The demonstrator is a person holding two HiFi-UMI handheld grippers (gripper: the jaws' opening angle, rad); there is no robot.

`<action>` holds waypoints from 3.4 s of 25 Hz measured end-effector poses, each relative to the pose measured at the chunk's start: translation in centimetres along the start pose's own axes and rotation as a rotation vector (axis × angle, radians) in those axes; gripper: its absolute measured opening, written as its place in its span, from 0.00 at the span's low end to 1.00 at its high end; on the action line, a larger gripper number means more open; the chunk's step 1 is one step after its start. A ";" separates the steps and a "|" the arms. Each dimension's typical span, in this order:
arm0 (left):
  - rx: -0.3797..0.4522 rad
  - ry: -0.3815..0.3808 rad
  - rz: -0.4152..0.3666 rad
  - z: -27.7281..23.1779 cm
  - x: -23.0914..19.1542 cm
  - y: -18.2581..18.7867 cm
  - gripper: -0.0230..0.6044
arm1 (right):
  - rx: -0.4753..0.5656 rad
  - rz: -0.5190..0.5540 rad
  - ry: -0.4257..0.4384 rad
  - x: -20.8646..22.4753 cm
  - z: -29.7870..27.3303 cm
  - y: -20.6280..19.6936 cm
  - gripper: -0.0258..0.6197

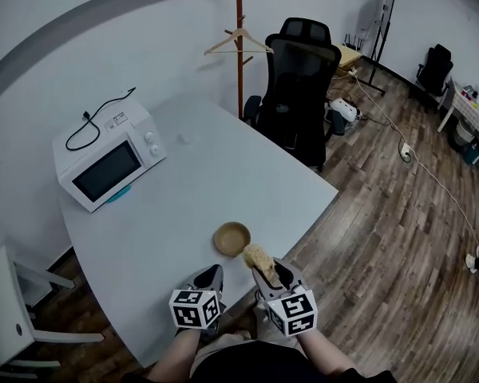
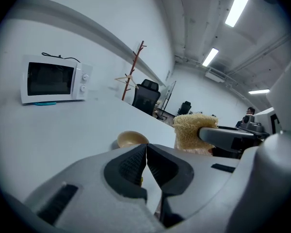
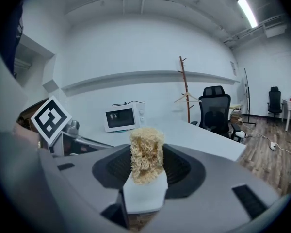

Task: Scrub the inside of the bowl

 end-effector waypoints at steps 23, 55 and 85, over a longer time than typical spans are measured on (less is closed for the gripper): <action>0.023 0.280 0.272 -7.3 -3.9 0.4 0.26 | -0.123 0.191 0.393 5.3 -10.7 3.2 0.32; 0.030 0.488 0.482 -11.5 -5.7 -1.7 0.10 | -0.280 0.279 0.654 6.6 -16.9 0.0 0.32; 0.102 0.515 0.452 -9.7 -4.7 0.5 0.08 | -0.351 0.363 0.731 5.1 -18.2 -1.3 0.32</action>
Point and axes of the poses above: the fingertips, and each gripper's own axes: z backward along the fingers, x to its right, y out of its top, the point moved 5 cm from there along z, backward along the fingers, and after that the axes turned 3 degrees about y, right-handed, at the moved point
